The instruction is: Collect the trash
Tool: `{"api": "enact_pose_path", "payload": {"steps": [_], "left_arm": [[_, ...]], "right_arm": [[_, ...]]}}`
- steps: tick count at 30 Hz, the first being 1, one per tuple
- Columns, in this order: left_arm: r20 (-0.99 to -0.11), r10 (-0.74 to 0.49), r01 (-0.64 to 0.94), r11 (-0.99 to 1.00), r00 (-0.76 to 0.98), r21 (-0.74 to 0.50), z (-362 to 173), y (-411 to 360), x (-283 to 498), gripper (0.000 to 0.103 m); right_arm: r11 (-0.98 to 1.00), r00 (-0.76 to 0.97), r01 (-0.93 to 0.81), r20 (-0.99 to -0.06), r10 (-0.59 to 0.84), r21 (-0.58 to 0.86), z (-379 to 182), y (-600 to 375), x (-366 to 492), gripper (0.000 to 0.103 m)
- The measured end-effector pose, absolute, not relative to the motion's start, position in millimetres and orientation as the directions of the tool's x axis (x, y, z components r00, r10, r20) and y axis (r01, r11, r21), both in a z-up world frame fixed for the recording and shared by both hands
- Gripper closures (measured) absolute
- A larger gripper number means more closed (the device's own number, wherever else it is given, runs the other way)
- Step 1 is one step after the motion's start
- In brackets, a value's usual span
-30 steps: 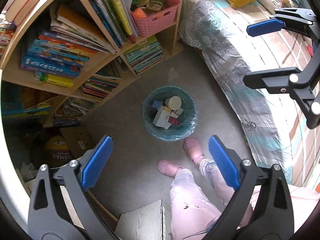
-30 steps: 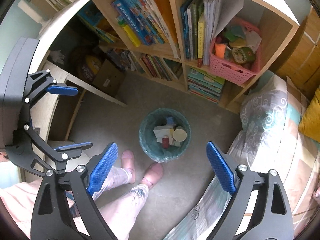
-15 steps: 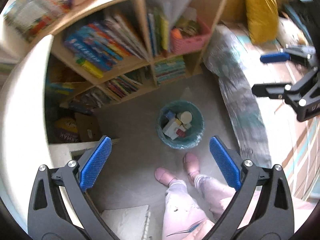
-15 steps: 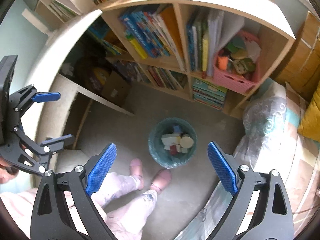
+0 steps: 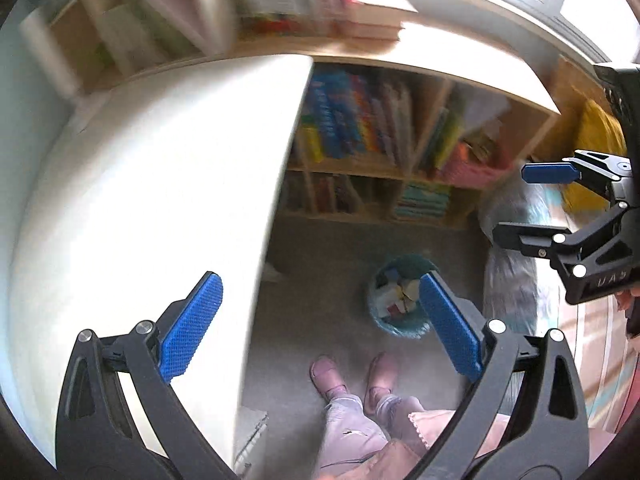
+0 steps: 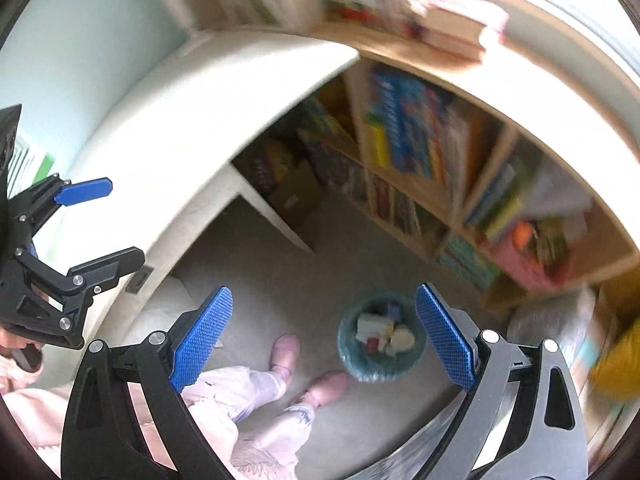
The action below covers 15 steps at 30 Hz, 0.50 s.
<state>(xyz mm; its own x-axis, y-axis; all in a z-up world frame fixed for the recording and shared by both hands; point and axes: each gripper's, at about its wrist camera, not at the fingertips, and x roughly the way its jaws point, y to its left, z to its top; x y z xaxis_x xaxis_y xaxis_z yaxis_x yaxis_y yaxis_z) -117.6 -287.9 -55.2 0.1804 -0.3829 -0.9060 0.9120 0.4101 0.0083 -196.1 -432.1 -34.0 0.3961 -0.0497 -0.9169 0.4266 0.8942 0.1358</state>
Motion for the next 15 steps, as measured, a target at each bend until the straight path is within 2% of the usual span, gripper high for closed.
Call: {"api": "enact_pose_path", "payload": {"steps": [15], "left_arm": [[-0.874, -0.256, 0.559, 0.829, 0.413, 0.021, -35.2, -137.9, -35.4, 0.007]], "right_arm": [[0.991, 0.419, 0.011, -0.901, 0.114, 0.130, -12.6, -338.6, -59.9, 0.011]]}}
